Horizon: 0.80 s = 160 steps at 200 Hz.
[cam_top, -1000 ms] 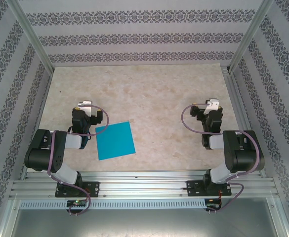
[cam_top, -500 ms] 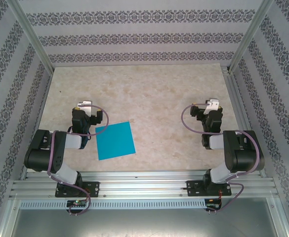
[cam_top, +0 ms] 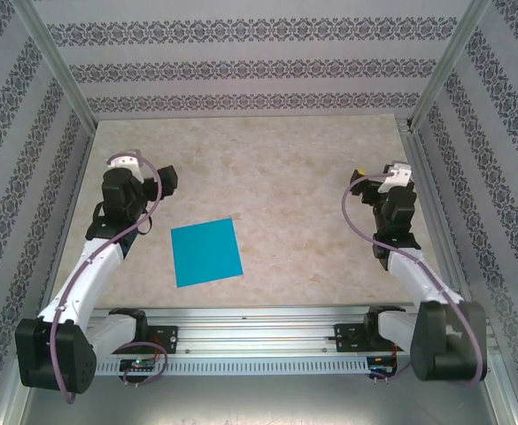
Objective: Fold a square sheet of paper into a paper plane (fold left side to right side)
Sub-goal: Pick up the square sheet of paper from the center of the table.
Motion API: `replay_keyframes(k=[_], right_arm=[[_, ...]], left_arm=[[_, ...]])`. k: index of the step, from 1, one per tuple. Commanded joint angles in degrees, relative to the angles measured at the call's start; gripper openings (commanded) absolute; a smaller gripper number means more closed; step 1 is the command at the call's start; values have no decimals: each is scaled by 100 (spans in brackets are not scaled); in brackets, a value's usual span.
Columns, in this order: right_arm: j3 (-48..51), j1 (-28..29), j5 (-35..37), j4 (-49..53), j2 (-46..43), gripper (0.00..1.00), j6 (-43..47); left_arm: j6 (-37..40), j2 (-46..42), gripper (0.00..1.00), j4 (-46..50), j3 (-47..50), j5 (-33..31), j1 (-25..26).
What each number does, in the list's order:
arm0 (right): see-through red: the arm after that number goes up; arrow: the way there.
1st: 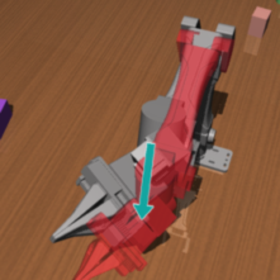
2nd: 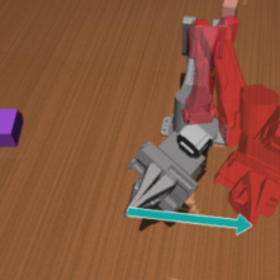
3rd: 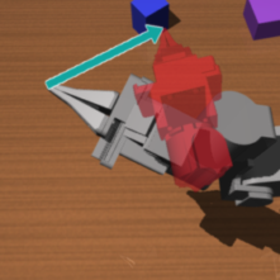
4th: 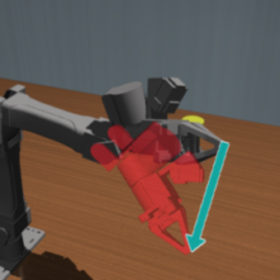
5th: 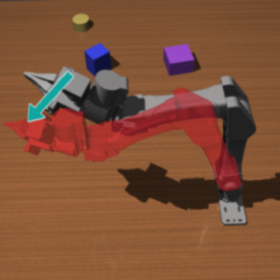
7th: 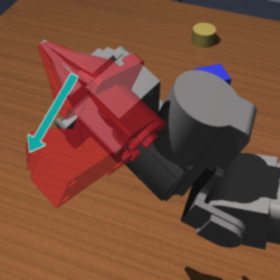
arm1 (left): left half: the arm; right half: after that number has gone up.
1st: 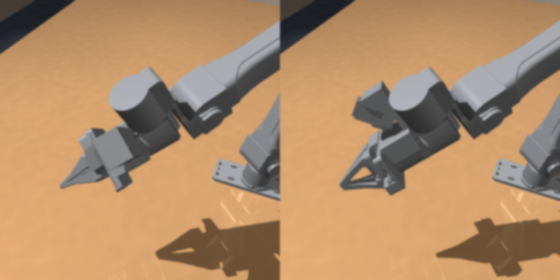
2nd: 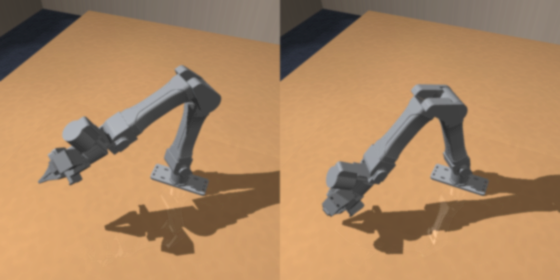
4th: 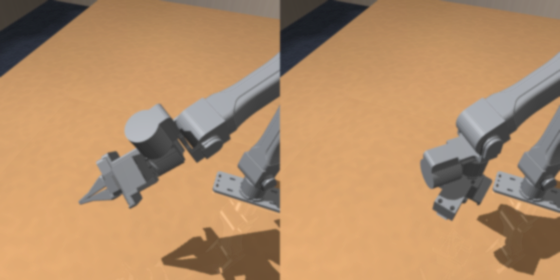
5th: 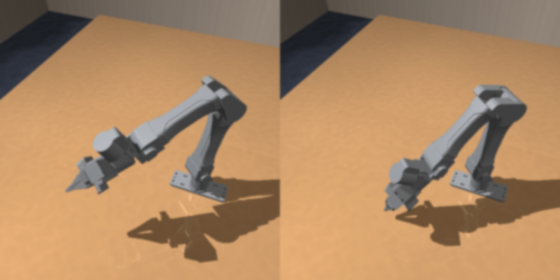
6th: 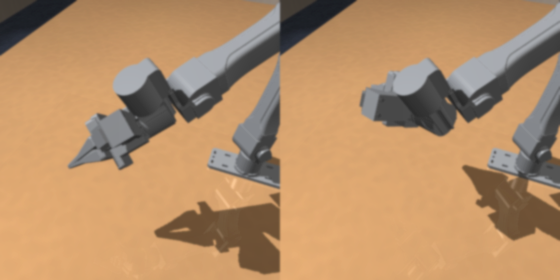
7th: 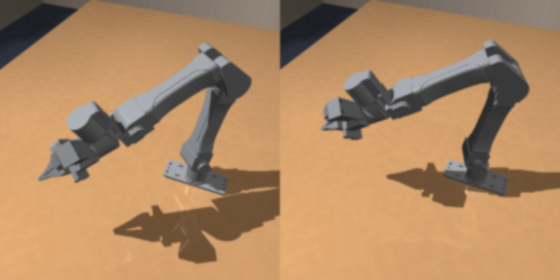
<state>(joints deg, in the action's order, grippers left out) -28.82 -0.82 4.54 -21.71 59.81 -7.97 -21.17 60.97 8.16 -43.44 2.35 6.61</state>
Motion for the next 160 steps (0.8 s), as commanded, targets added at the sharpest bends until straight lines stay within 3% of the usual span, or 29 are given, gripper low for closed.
replay_keyframes(k=[1,33,64,98,118,160], right_arm=[[-311,210,-145,2258,-636,98,-940],[-328,1110,-590,3200,-1050,98,-1826],[-311,2266,-535,3313,-705,98,-2532],[-1112,3559,-157,3479,580,90,-2662],[-1796,4013,-189,3513,1600,83,-2875],[-3740,4671,-172,4202,3837,79,-3090]], left_arm=[[-857,71,100,2215,12,836,467],[-1118,85,100,2918,199,837,1218],[-1268,280,100,2850,551,1233,1397],[-1256,354,100,2823,810,1488,1410],[-1206,258,100,3109,801,1380,1411],[-1378,205,100,3391,925,1525,1429]])
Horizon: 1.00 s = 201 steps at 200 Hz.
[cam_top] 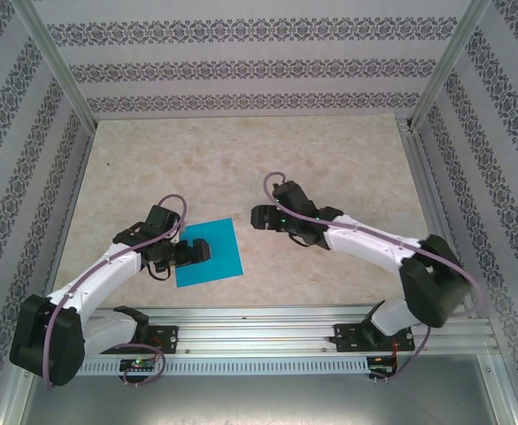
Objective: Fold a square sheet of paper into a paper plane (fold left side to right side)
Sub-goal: Pick up the square sheet of paper from the center of the table.
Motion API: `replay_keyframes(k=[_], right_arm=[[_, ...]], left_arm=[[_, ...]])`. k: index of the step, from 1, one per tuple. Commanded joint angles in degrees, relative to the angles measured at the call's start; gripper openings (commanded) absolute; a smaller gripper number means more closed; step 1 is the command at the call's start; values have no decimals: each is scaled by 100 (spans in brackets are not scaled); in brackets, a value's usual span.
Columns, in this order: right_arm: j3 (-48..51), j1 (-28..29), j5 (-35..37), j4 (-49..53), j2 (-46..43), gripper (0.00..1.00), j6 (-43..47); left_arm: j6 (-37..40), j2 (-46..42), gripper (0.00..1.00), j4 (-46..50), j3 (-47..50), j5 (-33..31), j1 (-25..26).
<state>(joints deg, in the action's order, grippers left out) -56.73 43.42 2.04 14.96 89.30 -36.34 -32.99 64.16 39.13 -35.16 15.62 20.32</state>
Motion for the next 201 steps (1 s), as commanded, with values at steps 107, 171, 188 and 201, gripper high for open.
replay_keyframes(k=[107,171,188,201], right_arm=[[-3521,759,-37,1501,3516,78,-312],[-3564,969,-280,1585,3780,79,-442],[-3555,1041,-425,1529,3781,78,-477],[-3554,1093,-529,1493,3764,76,-497]], left_arm=[[-629,-242,100,-321,691,452,59],[-604,-71,100,-555,781,545,55],[-594,-12,100,-584,774,519,52],[-573,26,100,-608,775,512,55]])
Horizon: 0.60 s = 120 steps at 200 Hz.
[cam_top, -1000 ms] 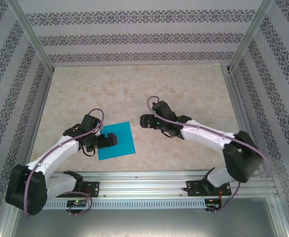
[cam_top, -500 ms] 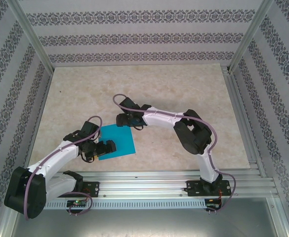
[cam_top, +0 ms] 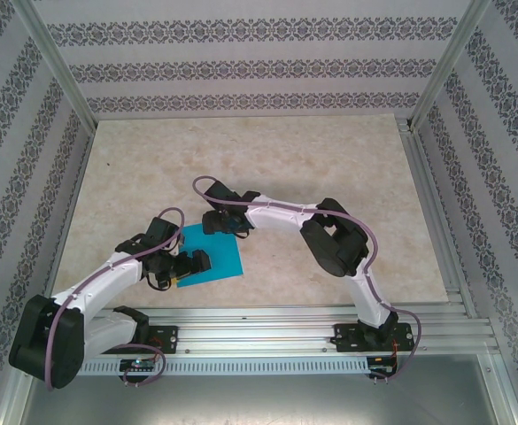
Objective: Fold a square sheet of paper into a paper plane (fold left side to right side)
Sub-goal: Pick up the square sheet of paper from the center of the table.
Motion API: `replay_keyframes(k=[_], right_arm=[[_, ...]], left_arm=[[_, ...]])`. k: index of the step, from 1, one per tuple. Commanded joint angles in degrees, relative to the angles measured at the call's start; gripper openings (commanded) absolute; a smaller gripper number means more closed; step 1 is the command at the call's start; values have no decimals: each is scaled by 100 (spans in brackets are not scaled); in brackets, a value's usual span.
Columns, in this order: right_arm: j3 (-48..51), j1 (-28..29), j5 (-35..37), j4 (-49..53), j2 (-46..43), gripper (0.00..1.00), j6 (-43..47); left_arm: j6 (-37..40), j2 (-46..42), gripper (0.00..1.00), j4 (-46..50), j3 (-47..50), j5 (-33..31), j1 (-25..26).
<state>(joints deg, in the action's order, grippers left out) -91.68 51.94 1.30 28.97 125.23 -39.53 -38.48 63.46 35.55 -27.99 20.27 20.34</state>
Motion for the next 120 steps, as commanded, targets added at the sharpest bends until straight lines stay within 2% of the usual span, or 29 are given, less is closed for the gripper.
replay_keyframes(k=[1,65,100,120], right_arm=[[-60,239,-464,87,170,76,-178],[97,335,-714,-146,6,71,-241],[194,236,-934,-242,-214,56,-99],[484,132,-1232,-564,-452,43,-206]], left_arm=[[-26,100,100,-250,57,47,55],[46,303,100,-356,96,0,55],[60,295,100,-397,70,20,51],[56,200,100,-434,23,38,50]])
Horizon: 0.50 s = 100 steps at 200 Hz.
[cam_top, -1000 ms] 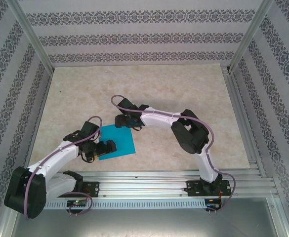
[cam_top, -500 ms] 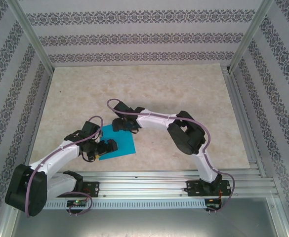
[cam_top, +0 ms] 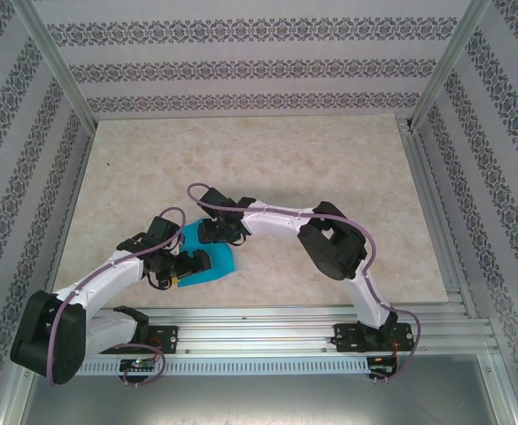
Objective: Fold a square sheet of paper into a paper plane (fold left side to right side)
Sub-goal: Pick up the square sheet of paper from the center of the table.
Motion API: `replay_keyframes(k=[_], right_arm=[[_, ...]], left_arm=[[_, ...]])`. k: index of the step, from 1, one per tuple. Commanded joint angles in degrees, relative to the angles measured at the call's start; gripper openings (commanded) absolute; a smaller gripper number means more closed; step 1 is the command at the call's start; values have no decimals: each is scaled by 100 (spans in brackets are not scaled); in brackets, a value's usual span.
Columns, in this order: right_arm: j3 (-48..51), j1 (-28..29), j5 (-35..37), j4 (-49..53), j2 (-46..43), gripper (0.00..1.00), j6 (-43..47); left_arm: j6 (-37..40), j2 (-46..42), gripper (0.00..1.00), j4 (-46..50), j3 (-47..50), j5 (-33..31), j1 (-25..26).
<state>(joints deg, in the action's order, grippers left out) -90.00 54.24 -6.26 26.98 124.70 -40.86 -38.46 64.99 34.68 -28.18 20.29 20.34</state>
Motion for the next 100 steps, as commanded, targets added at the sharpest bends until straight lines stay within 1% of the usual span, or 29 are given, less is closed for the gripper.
replay_keyframes(k=[1,37,51,73,100], right_arm=[[334,-102,-487,-393,-415,43,-81],[977,-311,-791,-938,-998,29,-260],[1262,-404,-869,-1132,-1256,26,-327],[1834,-616,-1159,-1666,-1714,24,-510],[2601,-1022,-1502,-2134,-2456,23,-606]], left_arm=[[51,39,100,-347,38,31,50],[203,-516,100,33,-410,-323,58],[289,-717,100,222,-653,-497,56],[378,-905,100,419,-989,-687,49],[405,-962,100,445,-1377,-721,49]])
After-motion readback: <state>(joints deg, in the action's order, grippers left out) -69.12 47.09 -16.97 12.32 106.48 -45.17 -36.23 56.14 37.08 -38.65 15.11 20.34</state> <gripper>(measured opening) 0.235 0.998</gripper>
